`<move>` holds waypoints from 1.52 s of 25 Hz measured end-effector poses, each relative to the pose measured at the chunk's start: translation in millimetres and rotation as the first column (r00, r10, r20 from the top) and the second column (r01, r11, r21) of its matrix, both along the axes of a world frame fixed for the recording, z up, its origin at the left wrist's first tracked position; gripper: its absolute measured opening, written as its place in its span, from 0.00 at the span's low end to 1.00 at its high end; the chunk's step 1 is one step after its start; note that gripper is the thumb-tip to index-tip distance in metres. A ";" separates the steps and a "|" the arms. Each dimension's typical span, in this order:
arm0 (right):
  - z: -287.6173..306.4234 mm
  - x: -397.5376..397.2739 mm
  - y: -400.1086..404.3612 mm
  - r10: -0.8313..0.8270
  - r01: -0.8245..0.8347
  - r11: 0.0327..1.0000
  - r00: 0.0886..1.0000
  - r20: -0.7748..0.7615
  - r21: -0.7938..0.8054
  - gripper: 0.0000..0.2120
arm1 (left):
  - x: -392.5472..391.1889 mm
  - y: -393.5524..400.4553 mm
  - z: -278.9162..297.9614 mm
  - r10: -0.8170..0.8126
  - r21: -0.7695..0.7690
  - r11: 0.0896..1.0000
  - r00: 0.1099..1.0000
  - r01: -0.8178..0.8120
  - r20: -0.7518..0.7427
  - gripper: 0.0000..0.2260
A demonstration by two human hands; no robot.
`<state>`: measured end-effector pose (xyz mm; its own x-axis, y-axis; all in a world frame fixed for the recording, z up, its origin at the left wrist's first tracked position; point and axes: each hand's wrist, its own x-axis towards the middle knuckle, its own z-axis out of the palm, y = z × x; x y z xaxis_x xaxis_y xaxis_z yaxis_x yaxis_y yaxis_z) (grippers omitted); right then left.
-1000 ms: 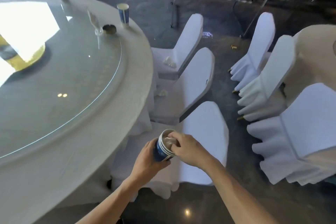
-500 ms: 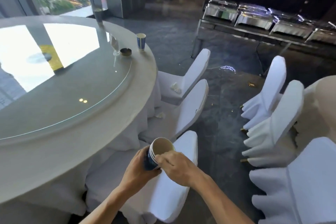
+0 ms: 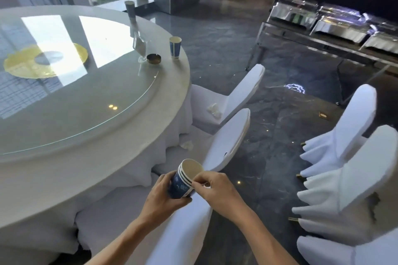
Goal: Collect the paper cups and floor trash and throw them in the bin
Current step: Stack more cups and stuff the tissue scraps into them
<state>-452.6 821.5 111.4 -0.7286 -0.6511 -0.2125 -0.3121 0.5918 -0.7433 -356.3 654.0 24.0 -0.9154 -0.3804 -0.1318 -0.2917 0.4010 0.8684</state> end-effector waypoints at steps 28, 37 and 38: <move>-49.0 -354.5 -94.5 0.666 -0.659 0.745 0.743 -0.065 0.100 0.05 | -258.3 36.1 -41.8 0.722 0.093 0.672 0.678 -0.734 0.135 0.31; -121.4 -456.9 -180.8 0.767 -0.763 0.607 0.636 0.088 0.222 0.09 | -312.8 19.1 -94.1 0.879 0.051 0.410 0.409 -0.911 0.243 0.27; -138.3 -464.7 -188.7 0.783 -0.781 0.575 0.612 0.114 0.245 0.11 | -317.1 19.2 -101.3 0.893 0.056 0.375 0.377 -0.925 0.247 0.27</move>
<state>-917.3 632.8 -26.9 0.0360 -0.8939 -0.4469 -0.7469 0.2731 -0.6063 -673.4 673.2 -77.3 0.0122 -0.9269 -0.3751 -0.5179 -0.3267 0.7906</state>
